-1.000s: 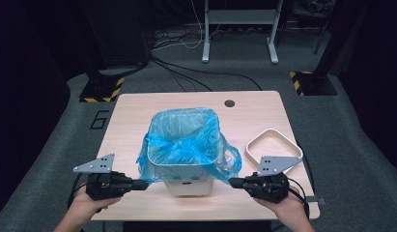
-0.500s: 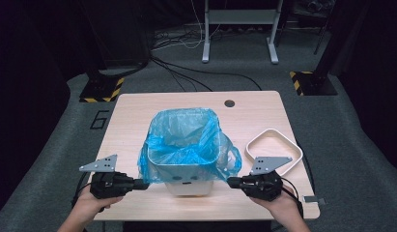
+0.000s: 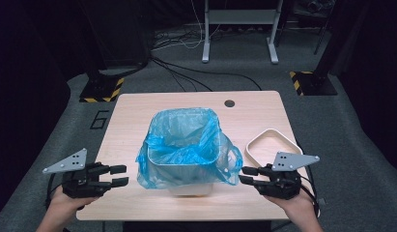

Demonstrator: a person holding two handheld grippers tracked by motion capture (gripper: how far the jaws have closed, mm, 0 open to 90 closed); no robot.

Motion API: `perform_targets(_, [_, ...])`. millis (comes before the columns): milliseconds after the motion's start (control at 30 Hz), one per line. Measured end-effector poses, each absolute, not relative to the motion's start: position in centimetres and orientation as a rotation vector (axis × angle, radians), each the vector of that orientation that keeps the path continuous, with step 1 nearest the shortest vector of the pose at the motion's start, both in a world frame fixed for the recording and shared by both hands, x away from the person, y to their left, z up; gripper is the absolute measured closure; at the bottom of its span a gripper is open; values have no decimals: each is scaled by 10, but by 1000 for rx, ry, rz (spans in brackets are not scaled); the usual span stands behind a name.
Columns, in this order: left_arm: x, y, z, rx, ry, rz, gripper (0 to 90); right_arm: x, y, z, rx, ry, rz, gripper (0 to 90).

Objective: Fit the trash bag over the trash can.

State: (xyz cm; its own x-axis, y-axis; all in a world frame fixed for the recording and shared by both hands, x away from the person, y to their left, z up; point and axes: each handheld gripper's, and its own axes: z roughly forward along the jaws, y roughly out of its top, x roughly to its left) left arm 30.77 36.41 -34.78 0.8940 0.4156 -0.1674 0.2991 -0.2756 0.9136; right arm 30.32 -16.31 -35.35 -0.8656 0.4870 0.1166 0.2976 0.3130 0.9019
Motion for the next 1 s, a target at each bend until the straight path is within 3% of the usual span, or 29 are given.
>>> perform_targets(333, [322,344,-319,1857,491,149,497,310,-149,-335,646,2342,1642,622])
perform_targets(1000, [351,292,-254,1908,373,190,462,324,-135,-300,532,2239,1779,436])
